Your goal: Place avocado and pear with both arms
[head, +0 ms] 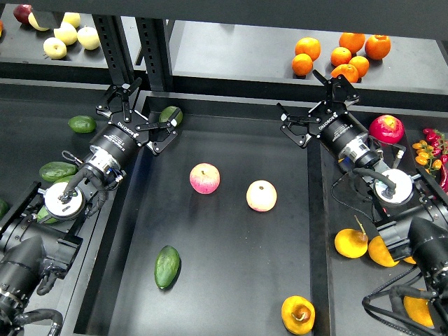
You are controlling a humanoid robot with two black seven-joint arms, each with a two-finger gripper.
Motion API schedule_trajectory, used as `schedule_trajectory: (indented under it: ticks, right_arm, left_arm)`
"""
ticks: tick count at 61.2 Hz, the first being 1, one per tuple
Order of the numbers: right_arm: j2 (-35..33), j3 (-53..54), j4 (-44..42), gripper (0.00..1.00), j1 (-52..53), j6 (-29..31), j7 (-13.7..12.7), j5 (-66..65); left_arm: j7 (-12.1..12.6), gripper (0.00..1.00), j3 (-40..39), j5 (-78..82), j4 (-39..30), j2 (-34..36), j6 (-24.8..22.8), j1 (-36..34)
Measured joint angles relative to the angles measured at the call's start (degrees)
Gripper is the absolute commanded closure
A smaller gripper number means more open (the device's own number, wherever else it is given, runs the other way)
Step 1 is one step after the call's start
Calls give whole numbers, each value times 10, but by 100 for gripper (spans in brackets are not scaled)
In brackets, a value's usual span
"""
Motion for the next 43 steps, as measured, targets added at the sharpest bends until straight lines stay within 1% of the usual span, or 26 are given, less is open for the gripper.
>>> schedule_trajectory:
  ticks: [10,26,32,35,38,43]
  right_arm:
    - [0,0,0,0,0,0,0,0]
    - [0,1,0,0,0,0,0,0]
    - [0,1,0,0,0,0,0,0]
    - [0,2,0,0,-1,0,0,0]
    - [0,2,1,0,-1,0,0,0]
    - [0,2,1,0,-1,0,0,0]
  left_arm:
    - [4,1,0,0,1,0,0,0]
    - [3,1,-1,0,-5,0,0,2]
    - [9,1,-1,0,-7,0,0,3]
    - [14,1,-1,0,-7,0,0,3]
    - [25,1,-1,0,-7,0,0,1]
    - [61,2,2,0,-7,0,0,-11]
